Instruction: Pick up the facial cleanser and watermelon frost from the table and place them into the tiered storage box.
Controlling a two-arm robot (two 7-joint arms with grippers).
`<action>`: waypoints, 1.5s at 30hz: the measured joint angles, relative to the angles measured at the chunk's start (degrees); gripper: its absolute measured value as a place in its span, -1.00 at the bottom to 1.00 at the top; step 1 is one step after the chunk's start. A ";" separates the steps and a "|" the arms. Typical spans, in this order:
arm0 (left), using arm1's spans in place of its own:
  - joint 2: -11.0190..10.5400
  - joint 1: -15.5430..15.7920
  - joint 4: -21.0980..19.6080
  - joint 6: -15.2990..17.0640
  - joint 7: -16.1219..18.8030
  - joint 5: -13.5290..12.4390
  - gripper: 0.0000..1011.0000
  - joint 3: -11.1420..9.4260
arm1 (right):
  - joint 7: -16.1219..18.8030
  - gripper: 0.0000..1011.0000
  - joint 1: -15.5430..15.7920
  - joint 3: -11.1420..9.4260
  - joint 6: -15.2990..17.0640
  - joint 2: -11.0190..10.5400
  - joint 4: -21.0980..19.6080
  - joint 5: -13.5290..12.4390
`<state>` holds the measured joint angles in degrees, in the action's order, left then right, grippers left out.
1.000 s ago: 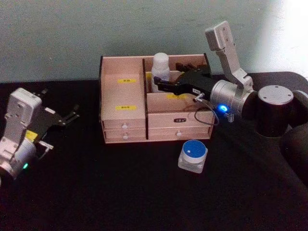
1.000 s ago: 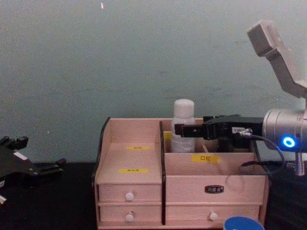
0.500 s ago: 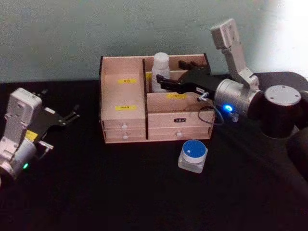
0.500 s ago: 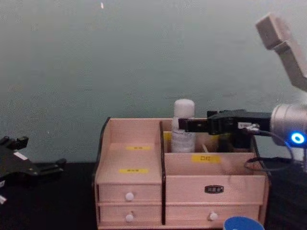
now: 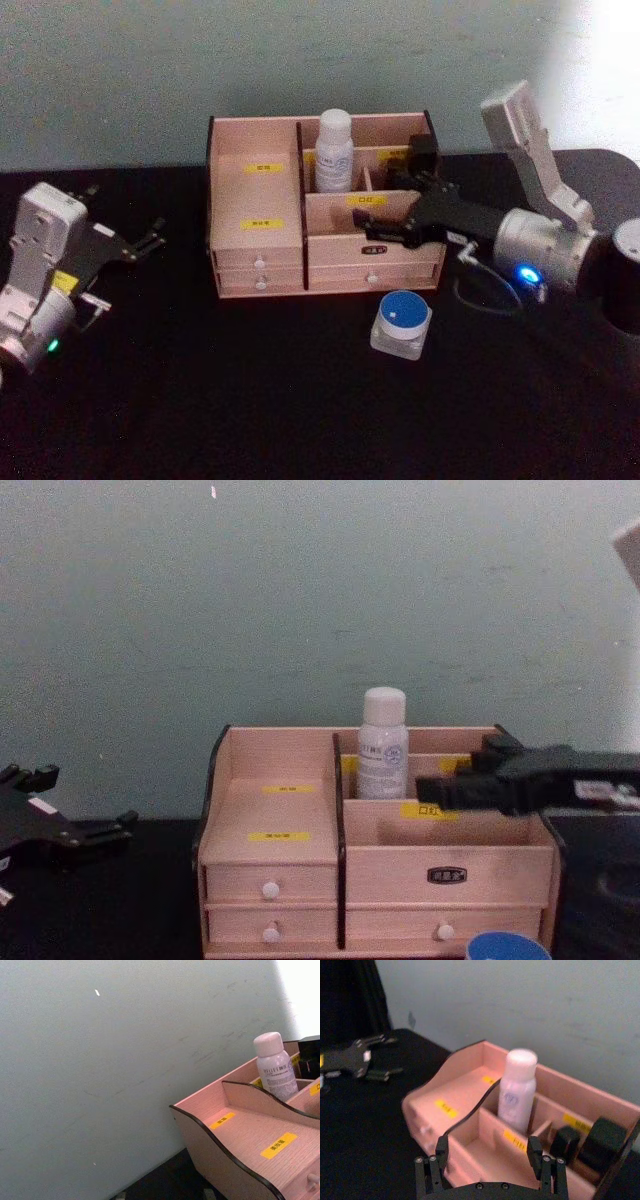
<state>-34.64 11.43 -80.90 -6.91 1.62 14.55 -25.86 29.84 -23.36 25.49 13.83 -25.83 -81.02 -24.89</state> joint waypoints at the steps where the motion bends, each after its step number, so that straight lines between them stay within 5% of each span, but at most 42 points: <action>1: 0.00 0.00 0.00 0.00 0.00 0.00 0.98 0.00 | 0.09 0.98 0.59 0.00 0.08 -0.59 -0.71 -0.16; 8: 0.00 0.00 0.00 0.00 0.00 0.00 0.98 0.00 | 0.86 0.98 6.20 0.09 0.19 -5.75 -6.47 -1.71; 18: 0.00 0.00 0.00 0.00 0.00 0.00 0.98 0.00 | 0.05 0.98 10.26 0.90 1.06 -9.46 -9.04 -1.89; 31: 0.00 0.00 0.00 0.00 0.00 0.00 0.98 0.00 | 1.06 0.98 11.55 2.13 1.12 -11.39 -9.81 -1.40; 45: 0.00 0.00 0.00 0.00 0.00 0.00 0.98 0.00 | 0.44 0.98 11.81 2.54 0.71 -10.96 -8.39 -0.32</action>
<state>-34.64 11.43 -80.90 -6.91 1.62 14.55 -25.86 30.28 -11.55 28.02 14.54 -36.79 -89.41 -25.21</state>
